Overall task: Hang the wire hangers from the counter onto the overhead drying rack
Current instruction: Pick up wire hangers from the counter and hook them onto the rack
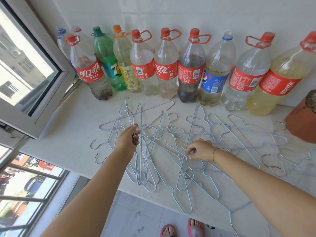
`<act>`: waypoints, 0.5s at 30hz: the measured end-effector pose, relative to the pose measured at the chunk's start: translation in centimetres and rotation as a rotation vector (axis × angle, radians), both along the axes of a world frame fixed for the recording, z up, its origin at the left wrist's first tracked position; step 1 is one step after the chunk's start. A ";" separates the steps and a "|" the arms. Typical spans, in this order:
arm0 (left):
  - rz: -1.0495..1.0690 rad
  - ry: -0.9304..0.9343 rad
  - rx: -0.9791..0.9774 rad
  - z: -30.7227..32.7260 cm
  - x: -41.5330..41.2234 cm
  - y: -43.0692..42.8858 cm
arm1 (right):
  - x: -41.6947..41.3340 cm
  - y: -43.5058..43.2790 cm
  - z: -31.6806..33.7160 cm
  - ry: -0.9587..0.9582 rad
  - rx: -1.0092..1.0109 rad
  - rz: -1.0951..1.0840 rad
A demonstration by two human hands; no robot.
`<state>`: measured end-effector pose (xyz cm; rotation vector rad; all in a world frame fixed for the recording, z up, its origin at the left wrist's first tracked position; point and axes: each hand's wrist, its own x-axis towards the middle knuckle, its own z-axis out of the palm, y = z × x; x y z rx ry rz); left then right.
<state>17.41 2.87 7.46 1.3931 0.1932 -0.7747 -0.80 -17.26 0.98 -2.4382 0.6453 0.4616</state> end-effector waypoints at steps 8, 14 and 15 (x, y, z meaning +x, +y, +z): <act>0.062 -0.044 -0.060 1.5 -0.6 0.8 | -1.0 -2.1 1.9 -0.116 0.324 -0.024; 0.101 -0.074 -0.052 2.2 -1.3 1.9 | -1.5 -4.1 5.6 -0.217 0.442 0.001; 0.110 -0.075 -0.050 2.3 -1.5 1.9 | -1.6 -4.3 6.2 -0.239 0.472 -0.014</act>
